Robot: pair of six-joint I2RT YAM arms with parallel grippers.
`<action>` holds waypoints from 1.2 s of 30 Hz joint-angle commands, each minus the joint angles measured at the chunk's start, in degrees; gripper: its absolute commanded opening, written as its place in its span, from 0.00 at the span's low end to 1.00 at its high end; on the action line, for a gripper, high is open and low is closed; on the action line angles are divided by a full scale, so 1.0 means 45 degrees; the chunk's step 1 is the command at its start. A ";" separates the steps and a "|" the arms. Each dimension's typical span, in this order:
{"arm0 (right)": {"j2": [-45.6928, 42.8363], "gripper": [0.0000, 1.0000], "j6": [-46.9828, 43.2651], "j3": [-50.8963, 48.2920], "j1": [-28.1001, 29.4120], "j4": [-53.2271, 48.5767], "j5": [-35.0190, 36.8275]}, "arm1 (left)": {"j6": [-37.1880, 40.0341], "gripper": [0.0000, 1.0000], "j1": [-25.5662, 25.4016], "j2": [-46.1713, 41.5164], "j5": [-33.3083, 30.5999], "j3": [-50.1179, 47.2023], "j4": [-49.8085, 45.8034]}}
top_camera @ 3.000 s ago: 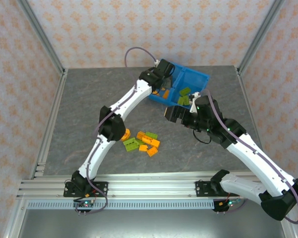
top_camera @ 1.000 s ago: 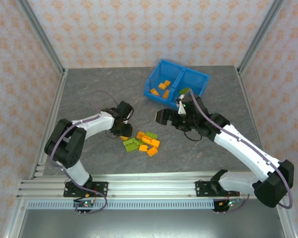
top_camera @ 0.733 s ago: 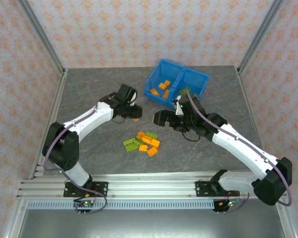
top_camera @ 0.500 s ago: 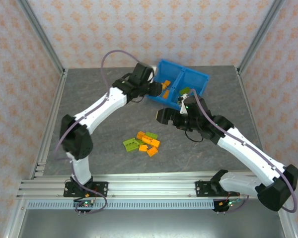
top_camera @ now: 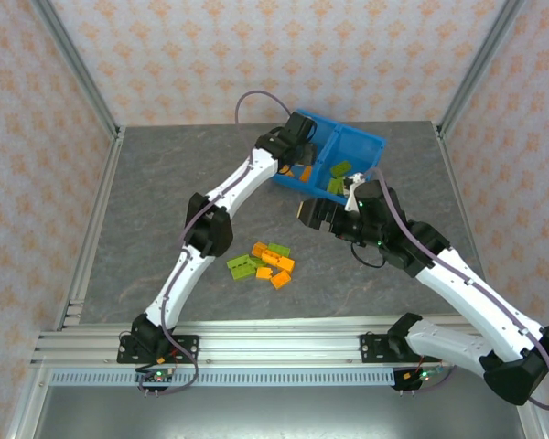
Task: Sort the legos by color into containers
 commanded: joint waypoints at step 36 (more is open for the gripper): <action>0.9932 0.71 -0.5099 0.3870 0.5502 -0.0961 0.3097 | 1.2802 1.00 -0.0738 -2.8340 0.5424 -2.2683 -0.3811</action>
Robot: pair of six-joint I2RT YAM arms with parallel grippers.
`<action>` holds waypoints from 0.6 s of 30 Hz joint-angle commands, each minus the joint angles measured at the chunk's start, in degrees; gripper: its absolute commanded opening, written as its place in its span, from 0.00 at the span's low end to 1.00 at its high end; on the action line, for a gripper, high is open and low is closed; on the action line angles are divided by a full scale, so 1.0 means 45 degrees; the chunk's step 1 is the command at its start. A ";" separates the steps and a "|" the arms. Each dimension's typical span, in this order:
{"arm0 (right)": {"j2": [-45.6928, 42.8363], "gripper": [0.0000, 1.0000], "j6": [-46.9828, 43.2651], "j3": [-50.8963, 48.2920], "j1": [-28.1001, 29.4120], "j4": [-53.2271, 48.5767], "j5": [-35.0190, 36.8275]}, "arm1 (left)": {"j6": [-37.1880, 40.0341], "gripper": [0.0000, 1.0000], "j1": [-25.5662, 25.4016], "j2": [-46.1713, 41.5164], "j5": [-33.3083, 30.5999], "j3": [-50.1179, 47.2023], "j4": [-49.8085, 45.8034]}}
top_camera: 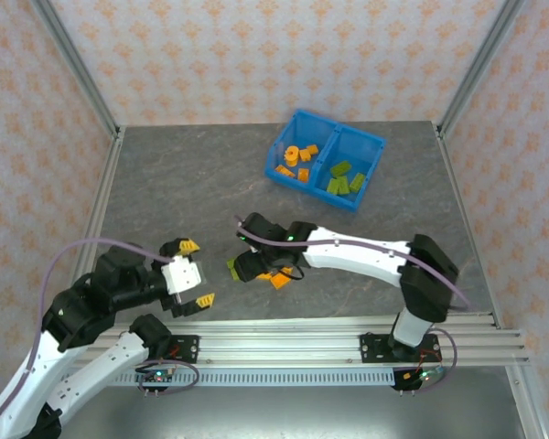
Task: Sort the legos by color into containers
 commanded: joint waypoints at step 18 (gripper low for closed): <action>0.3074 0.36 -0.1729 0.1774 0.0260 -0.1120 0.3293 | 0.1057 1.00 -0.0024 -0.1014 0.0260 -0.1769 0.0316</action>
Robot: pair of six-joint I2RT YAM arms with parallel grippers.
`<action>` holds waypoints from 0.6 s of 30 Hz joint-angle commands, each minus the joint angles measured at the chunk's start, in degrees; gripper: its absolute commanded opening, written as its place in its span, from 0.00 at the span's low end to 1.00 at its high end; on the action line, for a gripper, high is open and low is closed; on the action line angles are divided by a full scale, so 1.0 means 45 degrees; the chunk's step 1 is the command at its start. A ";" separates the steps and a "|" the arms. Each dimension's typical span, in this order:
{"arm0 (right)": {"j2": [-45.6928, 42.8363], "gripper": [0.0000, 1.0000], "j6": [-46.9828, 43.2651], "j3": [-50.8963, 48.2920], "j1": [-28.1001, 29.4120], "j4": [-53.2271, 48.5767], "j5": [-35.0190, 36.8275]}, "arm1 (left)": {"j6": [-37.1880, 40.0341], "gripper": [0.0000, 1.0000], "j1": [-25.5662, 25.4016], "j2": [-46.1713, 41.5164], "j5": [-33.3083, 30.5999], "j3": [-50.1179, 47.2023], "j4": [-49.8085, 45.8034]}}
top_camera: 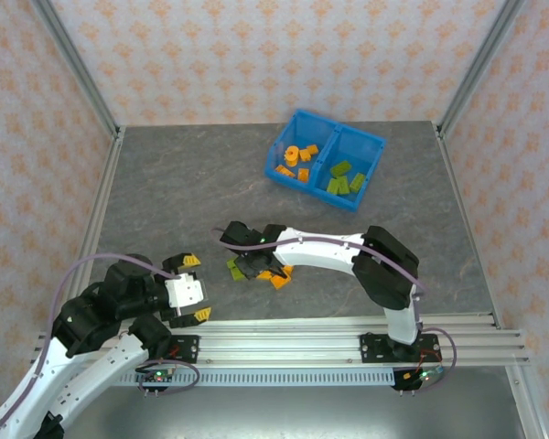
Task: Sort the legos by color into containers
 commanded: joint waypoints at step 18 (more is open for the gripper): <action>-0.4206 0.14 -0.0161 0.0500 -0.1113 -0.0846 0.6177 | -0.0614 1.00 -0.0033 0.0166 0.1112 0.0002 0.2309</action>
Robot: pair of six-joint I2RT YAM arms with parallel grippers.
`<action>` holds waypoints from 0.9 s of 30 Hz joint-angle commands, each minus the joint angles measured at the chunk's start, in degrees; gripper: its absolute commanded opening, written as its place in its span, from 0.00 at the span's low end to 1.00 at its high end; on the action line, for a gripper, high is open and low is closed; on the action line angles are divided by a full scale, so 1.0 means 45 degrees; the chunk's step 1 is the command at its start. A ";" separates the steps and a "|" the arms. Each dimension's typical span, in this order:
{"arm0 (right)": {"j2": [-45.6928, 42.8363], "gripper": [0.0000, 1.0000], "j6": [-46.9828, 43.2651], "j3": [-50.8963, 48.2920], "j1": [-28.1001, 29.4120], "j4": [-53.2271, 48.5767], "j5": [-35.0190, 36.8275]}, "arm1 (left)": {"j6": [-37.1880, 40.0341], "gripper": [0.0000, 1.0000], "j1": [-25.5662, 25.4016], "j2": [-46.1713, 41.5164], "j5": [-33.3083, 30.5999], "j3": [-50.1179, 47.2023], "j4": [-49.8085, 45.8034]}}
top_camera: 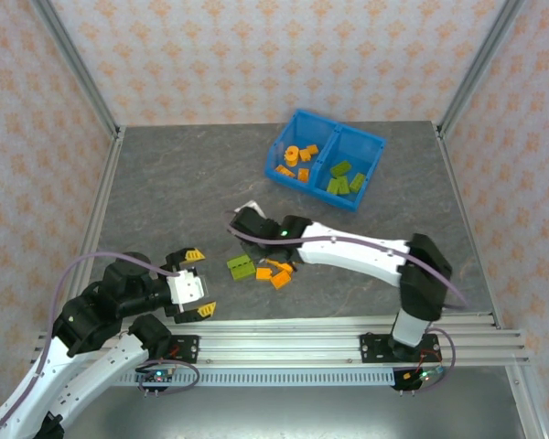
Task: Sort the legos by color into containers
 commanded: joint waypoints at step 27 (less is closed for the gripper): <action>0.6805 0.37 -0.0040 0.9482 -1.0230 -0.2217 0.0296 | -0.4233 1.00 -0.0033 0.1266 -0.0543 0.0353 0.1770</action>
